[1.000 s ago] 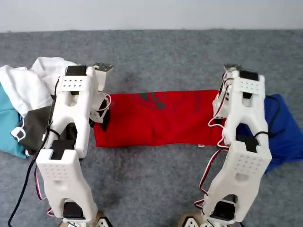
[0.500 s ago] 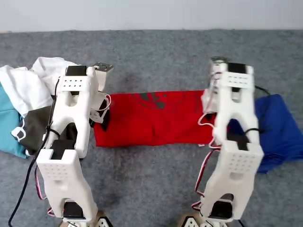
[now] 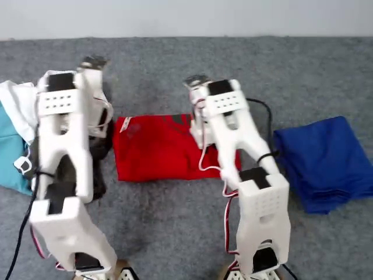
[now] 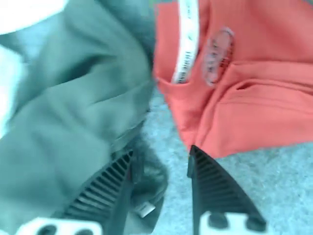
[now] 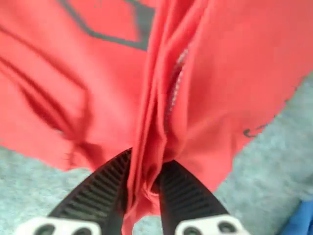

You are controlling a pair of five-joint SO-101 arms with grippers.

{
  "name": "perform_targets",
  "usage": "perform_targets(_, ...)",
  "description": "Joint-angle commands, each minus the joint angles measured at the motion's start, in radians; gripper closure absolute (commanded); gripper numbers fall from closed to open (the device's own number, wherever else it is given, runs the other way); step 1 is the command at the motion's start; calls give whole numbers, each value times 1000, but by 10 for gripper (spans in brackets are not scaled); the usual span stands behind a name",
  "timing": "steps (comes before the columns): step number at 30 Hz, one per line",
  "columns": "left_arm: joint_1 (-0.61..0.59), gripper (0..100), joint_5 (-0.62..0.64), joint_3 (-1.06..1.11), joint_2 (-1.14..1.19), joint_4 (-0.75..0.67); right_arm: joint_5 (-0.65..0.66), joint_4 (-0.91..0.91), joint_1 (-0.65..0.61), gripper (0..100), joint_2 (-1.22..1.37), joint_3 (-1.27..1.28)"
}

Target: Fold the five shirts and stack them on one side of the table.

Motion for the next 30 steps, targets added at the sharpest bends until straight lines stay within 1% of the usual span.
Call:
perform_targets(1, -63, 845, 2, 19, -147, 25, -3, 7, -77, 988, -18, -75)
perform_targets(6, -138, 845, -3, 104, -287, 25, -3, -2, -163, 988, -7, -180)
perform_targets(11, -172, 845, -5, 185, -371, 25, -3, -88, -254, 988, -4, -184)
perform_targets(18, -229, 845, -5, 197, -437, 25, -3, -174, -355, 988, 59, -190)
perform_targets(25, -238, 845, -5, 199, -442, 25, -3, -219, -407, 988, 82, -190)
perform_targets(30, -238, 845, -5, 199, -445, 25, -3, -240, -409, 988, 101, -190)
